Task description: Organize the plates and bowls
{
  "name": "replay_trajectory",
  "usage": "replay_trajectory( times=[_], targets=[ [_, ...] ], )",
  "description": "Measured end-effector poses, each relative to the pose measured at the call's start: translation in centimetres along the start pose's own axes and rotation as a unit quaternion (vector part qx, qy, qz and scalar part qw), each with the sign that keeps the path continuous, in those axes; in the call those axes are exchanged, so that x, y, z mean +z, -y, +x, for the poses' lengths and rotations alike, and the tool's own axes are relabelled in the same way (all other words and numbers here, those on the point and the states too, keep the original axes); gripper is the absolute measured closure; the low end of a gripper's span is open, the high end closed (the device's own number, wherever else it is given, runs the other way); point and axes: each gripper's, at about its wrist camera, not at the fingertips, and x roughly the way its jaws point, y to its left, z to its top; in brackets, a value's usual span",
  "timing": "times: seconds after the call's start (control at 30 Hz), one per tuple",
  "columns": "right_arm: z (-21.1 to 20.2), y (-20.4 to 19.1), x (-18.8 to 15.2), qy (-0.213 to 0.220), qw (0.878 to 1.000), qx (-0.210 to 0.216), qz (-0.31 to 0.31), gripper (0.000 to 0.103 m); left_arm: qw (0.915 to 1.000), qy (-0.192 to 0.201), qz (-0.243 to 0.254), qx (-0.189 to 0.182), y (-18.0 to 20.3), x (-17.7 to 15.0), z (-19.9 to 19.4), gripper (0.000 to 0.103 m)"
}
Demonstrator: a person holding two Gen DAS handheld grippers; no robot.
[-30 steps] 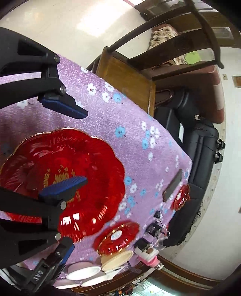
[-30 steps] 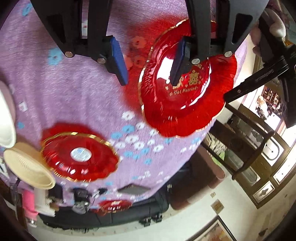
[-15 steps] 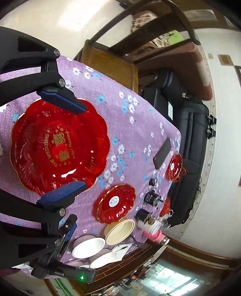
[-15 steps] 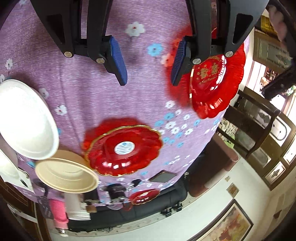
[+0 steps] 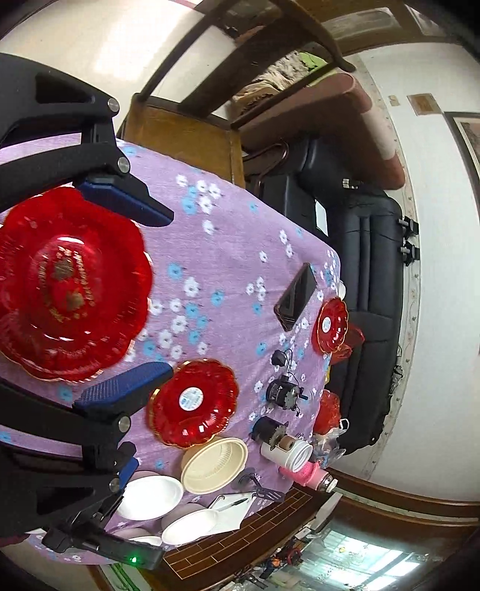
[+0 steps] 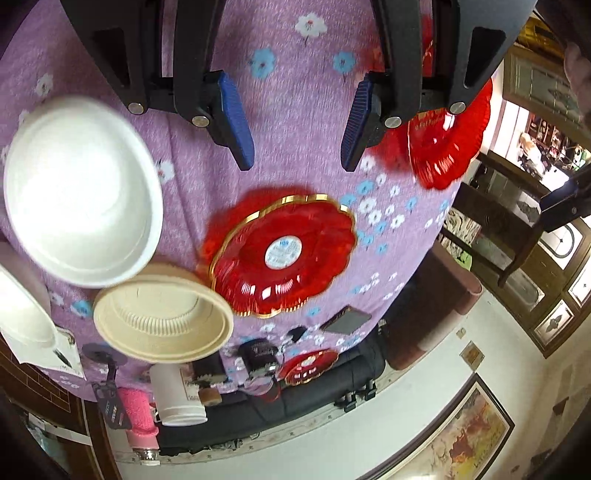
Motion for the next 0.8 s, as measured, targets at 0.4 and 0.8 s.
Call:
replay_trajectory(
  times=[0.4,0.8],
  targets=[
    [0.8,1.7,5.1,0.033,0.999,0.0,0.02,0.044,0.9987,-0.039,0.013,-0.031,4.3,4.3,6.6,0.028],
    [2.8,6.8,7.8,0.028,0.995,0.031,0.086,0.044,0.9952,-0.093,0.0,-0.03,7.2,6.3,16.0,0.028]
  ],
)
